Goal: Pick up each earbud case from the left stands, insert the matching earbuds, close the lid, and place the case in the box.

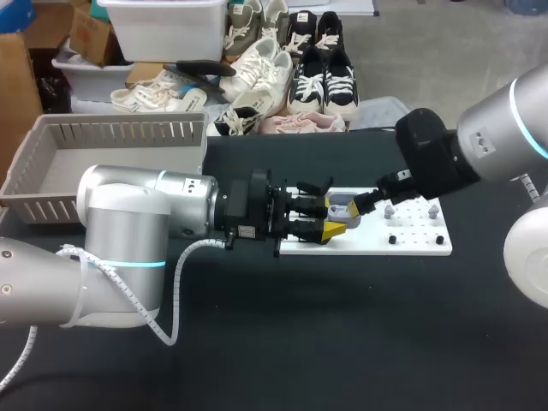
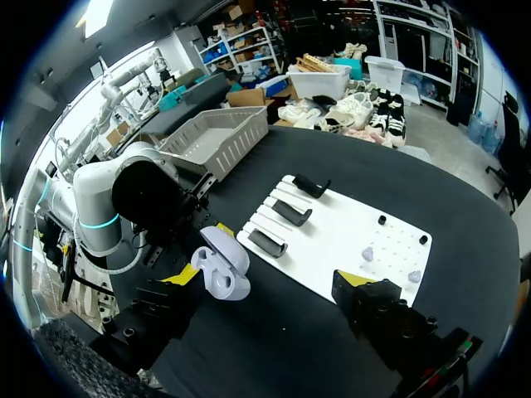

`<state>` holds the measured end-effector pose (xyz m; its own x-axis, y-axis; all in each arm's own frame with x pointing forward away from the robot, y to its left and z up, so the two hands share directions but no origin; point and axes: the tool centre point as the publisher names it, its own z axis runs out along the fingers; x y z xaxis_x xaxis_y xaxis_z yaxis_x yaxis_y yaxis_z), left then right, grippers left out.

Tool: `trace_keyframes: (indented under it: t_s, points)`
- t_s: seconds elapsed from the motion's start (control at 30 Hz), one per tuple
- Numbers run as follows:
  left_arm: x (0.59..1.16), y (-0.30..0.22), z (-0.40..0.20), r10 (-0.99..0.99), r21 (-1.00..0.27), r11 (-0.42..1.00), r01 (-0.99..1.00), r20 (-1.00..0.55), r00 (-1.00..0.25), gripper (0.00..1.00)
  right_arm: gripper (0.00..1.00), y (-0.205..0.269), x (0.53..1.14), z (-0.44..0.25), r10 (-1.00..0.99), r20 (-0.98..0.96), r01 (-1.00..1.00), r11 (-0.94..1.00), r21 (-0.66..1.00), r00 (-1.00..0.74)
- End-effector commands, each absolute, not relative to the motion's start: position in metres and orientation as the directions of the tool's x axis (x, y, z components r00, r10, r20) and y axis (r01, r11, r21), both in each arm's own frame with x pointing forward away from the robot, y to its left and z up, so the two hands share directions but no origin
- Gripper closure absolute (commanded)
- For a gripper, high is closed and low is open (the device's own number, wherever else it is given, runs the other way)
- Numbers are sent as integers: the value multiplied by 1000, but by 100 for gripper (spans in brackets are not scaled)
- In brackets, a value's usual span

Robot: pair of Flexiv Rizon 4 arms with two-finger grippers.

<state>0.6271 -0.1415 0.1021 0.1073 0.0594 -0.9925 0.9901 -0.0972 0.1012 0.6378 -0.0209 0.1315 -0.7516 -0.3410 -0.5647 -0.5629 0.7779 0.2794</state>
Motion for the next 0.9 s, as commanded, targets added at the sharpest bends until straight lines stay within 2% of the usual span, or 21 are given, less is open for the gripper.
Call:
trace_keyframes:
  t_s: [0.03,0.23,0.47,0.9]
  points:
    - [626,-142,102,59,103,-92,990,-992,109,100,0,-22,636,141,-328,-585,-548,800,245,-741]
    - [626,-142,102,59,103,-92,990,-992,109,100,0,-38,641,166,-334,-624,-527,837,147,-706]
    - [626,-142,102,59,103,-92,990,-992,109,100,0,-70,648,180,-415,-590,-475,878,-59,-693]
    - [626,-142,102,59,103,-92,990,-992,109,100,0,-121,657,166,-413,-474,-281,903,-326,-778]
